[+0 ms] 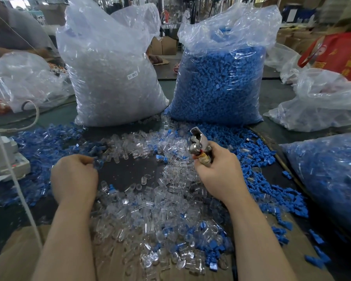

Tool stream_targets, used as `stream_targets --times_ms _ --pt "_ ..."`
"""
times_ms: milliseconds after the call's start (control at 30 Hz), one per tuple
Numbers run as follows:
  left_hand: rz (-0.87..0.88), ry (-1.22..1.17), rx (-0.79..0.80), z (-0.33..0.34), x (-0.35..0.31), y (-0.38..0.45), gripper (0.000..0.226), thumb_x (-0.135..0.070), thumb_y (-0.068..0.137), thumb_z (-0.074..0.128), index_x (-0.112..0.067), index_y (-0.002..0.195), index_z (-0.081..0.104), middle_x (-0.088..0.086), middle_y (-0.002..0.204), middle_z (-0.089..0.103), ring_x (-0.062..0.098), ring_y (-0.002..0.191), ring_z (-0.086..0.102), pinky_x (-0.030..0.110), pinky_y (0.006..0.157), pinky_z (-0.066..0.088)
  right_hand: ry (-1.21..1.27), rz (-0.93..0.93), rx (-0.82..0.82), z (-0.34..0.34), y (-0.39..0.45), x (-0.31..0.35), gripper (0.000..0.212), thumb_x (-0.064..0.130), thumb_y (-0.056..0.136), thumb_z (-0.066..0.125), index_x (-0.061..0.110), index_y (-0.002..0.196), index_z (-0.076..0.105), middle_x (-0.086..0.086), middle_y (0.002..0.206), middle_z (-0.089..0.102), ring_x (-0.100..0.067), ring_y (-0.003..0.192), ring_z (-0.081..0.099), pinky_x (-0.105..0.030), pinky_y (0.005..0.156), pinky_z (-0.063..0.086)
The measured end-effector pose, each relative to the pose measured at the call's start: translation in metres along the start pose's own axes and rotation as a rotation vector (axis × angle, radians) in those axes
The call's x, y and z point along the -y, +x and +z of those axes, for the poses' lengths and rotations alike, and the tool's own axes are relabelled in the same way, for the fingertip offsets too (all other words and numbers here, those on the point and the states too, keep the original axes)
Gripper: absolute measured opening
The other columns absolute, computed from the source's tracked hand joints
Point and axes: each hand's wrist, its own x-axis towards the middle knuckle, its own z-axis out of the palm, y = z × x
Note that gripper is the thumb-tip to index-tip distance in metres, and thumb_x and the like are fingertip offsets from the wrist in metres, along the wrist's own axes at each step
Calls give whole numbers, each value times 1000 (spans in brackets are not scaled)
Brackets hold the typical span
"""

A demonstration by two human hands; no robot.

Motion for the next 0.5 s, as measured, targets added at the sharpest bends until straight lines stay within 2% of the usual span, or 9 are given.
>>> stream_targets --times_ms 167,267,300,367,433,467,500 --pt "-47 112 91 3 4 2 25 -5 91 59 -3 112 71 27 116 62 45 102 58 48 85 50 -33 -5 14 1 0 0 8 28 79 56 25 74 52 16 67 60 -8 63 54 -29 48 35" --pt "-34 178 159 1 -12 0 34 -19 92 63 -5 123 65 25 126 55 44 112 53 49 90 46 -60 -7 12 1 1 0 7 34 76 52 28 72 49 20 66 60 -5 61 53 -28 47 29" --pt "-1 131 178 -1 -21 -2 36 -25 92 65 -10 125 65 20 126 58 40 113 54 48 92 46 -81 -10 6 1 1 1 7 34 75 52 28 72 49 15 62 59 -7 59 53 -27 46 28" --pt "65 -157 262 -7 -45 -11 25 -32 89 68 -21 111 72 3 108 70 23 103 63 39 89 51 -135 -18 -3 3 2 1 7 34 74 51 27 74 49 9 56 56 -10 54 51 -28 47 30" --pt "73 -498 480 -12 -71 -28 12 -36 88 69 -26 93 73 -9 80 73 3 77 67 24 69 54 -208 -31 6 4 3 2 9 32 73 49 25 78 49 10 61 56 -12 58 51 -30 50 35" --pt "78 -601 610 -14 -83 -36 14 -40 88 67 -27 89 72 -9 75 73 -3 66 64 17 58 50 -244 -43 14 4 4 2 9 31 74 51 25 81 49 10 63 55 -15 60 52 -31 52 37" --pt "80 -659 723 -13 -92 -44 20 -45 88 66 -26 89 72 -11 76 73 -5 60 63 14 54 47 -276 -58 20 4 4 2 11 28 75 54 26 84 48 10 65 55 -17 61 52 -32 53 38"
